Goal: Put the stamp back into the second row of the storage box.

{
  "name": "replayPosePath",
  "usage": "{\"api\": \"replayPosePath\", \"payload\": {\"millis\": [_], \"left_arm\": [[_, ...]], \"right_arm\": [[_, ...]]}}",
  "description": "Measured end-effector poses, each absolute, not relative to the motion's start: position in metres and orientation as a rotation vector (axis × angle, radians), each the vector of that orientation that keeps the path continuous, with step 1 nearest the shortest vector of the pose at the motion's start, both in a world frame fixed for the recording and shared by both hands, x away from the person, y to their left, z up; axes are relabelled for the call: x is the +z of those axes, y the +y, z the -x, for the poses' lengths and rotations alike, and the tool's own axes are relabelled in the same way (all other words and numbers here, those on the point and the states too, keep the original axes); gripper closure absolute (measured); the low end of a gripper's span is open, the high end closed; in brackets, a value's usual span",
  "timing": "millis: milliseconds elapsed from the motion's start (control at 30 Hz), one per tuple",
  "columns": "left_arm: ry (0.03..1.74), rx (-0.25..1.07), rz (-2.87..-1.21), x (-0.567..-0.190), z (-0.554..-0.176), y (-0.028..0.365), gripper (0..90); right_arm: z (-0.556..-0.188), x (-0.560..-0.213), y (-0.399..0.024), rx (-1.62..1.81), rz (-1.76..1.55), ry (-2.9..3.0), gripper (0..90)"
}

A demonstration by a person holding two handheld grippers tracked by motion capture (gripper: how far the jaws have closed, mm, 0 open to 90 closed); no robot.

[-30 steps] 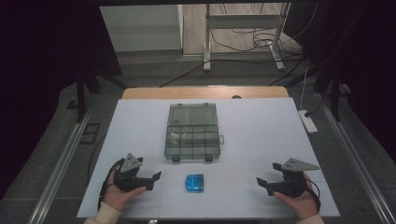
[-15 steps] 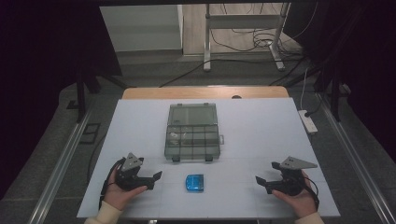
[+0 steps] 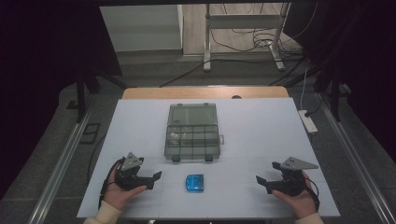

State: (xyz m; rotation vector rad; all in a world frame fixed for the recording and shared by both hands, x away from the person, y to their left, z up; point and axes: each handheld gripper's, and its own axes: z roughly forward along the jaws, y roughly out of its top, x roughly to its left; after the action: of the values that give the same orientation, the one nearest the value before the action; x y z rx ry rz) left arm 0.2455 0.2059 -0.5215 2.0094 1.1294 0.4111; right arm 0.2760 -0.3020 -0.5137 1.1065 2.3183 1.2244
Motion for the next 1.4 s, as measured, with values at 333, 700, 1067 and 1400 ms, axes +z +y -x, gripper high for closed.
{"api": "replayPosePath", "payload": {"millis": [333, 700, 1067, 1400], "left_arm": [[1.077, 0.390, -2.021, -0.513, -0.245, 0.195, 10.4], [1.021, 0.383, -2.024, -0.496, -0.248, 0.184, 10.8], [0.936, 0.345, -2.050, -0.485, -0.257, 0.166, 10.8], [0.876, 0.327, -2.065, -0.477, -0.258, 0.159, 11.3]], "right_arm": [[-0.274, -0.513, -0.304, 1.228, -1.114, 2.313, 10.3], [-0.276, -0.513, -0.303, 1.235, -1.112, 2.319, 10.4], [-0.276, -0.514, -0.303, 1.220, -1.122, 2.319, 10.6], [-0.276, -0.515, -0.304, 1.213, -1.126, 2.322, 10.7]]}}
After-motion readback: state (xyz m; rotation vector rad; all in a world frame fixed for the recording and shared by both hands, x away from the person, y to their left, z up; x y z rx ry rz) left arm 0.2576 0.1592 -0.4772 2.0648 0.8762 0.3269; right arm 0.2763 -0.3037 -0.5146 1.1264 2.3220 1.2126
